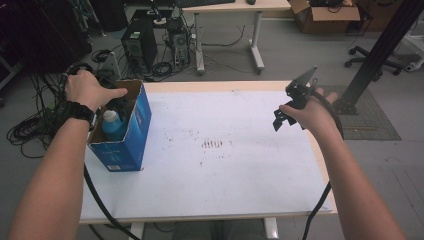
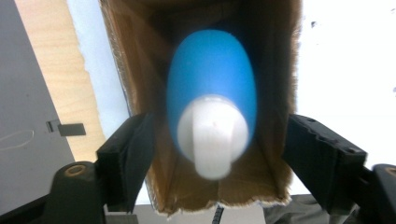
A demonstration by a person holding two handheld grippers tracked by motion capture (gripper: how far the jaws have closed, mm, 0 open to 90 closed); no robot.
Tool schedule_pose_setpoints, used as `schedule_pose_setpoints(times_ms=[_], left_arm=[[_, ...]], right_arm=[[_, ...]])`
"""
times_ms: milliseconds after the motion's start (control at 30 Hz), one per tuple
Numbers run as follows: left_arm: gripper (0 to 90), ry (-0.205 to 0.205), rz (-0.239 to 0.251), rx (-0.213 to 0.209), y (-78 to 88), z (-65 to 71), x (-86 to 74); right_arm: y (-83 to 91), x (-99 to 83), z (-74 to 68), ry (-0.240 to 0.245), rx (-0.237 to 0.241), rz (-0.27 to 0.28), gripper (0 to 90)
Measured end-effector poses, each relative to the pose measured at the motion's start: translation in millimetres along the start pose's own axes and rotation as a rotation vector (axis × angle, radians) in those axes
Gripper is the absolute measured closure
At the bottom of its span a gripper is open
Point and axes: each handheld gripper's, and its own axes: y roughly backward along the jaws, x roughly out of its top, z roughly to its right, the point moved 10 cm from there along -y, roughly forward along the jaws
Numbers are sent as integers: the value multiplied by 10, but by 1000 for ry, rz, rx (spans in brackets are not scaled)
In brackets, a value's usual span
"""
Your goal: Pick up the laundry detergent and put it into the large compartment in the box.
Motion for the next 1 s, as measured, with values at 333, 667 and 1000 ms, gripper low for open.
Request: schedule_pose_setpoints(times_ms=[333,667,1000], left_arm=[[111,-47,76,5,342,221,36],[50,-101,97,-12,434,624,62],[48,-157,111,-68,279,1094,94]], right_arm=[[65,-29,-27,-4,6,13,71],[162,-77,-6,-1,6,21,72],[208,-59,20,-2,15,29,72]])
